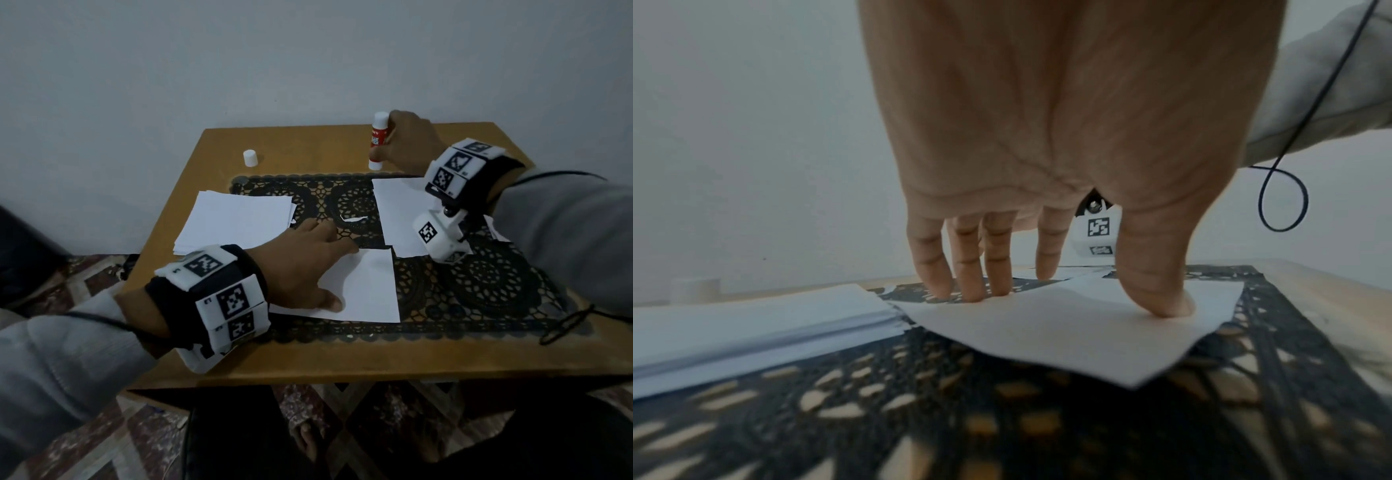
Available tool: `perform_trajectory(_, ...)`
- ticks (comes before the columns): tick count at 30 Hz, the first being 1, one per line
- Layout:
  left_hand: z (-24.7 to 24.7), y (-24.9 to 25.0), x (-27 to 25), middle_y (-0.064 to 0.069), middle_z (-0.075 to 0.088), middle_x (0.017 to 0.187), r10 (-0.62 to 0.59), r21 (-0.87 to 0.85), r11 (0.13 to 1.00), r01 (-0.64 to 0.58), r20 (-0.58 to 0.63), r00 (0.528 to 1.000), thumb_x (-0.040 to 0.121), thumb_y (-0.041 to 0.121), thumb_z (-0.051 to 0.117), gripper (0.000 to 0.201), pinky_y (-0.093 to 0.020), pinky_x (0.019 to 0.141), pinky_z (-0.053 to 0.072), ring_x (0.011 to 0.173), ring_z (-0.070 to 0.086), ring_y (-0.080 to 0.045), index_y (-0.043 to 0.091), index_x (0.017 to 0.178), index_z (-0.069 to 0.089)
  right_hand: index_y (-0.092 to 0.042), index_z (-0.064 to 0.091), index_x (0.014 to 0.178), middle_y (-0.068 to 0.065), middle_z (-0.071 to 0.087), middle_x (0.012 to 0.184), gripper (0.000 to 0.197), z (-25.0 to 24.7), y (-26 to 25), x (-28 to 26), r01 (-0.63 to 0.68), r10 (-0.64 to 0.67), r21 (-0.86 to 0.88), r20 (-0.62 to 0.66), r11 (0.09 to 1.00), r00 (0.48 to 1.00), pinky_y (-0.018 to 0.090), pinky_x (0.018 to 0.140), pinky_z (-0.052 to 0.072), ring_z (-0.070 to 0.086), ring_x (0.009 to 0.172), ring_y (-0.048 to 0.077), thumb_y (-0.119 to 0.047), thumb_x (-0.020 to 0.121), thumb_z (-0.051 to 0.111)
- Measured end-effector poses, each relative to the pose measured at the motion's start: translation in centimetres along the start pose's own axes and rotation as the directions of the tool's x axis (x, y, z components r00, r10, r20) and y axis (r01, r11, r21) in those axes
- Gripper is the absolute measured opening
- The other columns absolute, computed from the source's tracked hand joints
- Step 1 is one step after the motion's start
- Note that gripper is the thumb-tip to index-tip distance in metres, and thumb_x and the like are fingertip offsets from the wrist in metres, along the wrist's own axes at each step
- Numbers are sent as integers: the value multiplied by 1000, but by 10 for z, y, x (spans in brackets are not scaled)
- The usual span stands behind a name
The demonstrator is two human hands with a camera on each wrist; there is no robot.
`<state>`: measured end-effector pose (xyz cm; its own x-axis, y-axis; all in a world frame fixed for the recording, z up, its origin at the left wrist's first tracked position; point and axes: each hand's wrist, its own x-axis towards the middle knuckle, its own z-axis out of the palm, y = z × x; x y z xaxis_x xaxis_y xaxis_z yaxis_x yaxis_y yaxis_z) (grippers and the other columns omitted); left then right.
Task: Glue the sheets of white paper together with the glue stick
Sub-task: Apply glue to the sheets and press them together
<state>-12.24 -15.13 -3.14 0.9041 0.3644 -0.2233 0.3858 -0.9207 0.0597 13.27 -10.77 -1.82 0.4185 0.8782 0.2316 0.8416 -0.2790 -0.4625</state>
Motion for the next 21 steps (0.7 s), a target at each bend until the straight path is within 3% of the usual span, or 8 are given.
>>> perform_trajectory(5,2,-3,7,-1,33,137,1,-48,999,-2,-20,1000,74,60,68,87,-34,97,33,120,30,-21,31,144,25,-7,57,87,7,61,85,32,12,0,16,2,13,-178,80,984,997,29,56,37,60,78,26,-24,67,75)
perform_trajectory(8,4,-4,7,-1,32,136,7,-68,998,-8,-19,1000,73,59,69,86,-34,97,33,120,29,-21,31,143,26,-1,63,94,12,67,92,33,12,-1,17,-8,15,-193,38,981,999,33,67,47,61,79,27,-21,71,73)
perform_trajectory(13,1,-1,8,-3,31,136,-7,-33,999,7,10,1000,73,58,70,88,-38,100,36,121,29,-24,28,143,25,-13,58,94,3,59,91,26,9,5,18,-28,36,-145,54,989,998,28,69,39,54,80,21,-23,77,74)
perform_trajectory(19,1,-2,8,-3,31,134,-33,-31,999,34,20,999,72,59,70,85,-39,99,35,119,26,-23,29,140,29,-7,58,100,12,59,87,39,-6,10,6,-95,109,-159,84,983,990,36,71,46,59,85,29,-33,76,74)
perform_trajectory(21,1,-1,7,-3,30,136,-37,-27,999,38,24,999,73,59,69,85,-38,100,34,120,27,-23,30,142,27,-6,52,116,13,58,109,47,-20,21,2,-120,139,-188,91,975,986,37,84,45,56,101,30,-28,79,72)
